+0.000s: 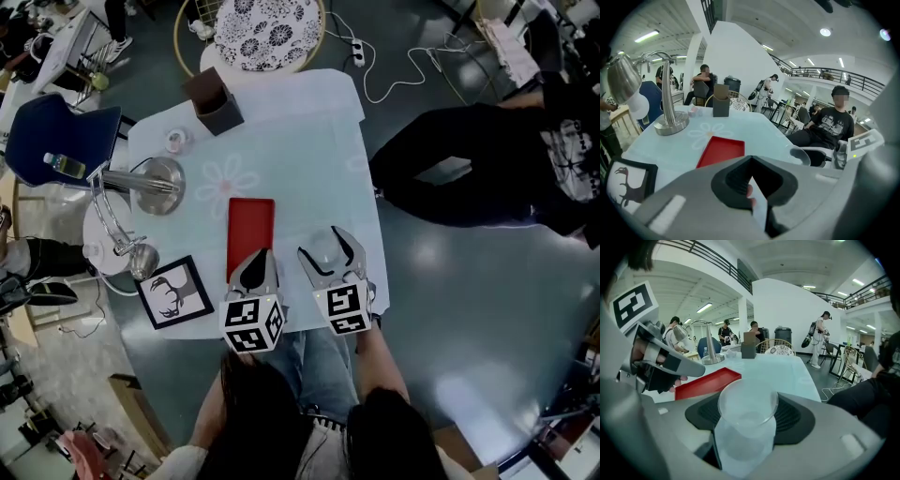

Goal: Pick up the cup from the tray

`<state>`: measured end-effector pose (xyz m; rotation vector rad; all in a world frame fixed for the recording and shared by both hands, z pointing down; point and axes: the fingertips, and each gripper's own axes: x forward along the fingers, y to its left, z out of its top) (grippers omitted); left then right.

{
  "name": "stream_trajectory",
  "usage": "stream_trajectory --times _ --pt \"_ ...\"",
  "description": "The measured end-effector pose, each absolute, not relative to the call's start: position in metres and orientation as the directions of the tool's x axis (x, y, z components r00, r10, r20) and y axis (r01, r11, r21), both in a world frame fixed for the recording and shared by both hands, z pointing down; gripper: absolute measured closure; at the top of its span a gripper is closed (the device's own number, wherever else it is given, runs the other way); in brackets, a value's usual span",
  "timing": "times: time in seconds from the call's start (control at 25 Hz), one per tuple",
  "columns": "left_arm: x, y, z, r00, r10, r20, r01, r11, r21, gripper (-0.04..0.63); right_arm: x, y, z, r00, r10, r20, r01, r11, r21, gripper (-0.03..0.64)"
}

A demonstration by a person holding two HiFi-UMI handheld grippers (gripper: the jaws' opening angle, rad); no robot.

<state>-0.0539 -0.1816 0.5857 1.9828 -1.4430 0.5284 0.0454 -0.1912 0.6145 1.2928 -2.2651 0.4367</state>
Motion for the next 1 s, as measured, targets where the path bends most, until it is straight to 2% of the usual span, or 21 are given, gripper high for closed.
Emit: stream_trajectory --times 0.52,1.0 --pt "-0.082 -0.176 0.592 0.262 -0.699 0.665 -0.963 -0.141 0.231 0.595 0.046 -0.19 0.599 -0.468 -0.705 0.533 -0.84 0.543 -0.02 0.227" --pt "-0.06 -0.167 0.547 0.34 -0.726 0.598 -0.938 -0.213 0.274 0.595 0.042 -0.175 0.544 -0.494 -0.714 0.496 -0.841 0.536 -0.068 0.212"
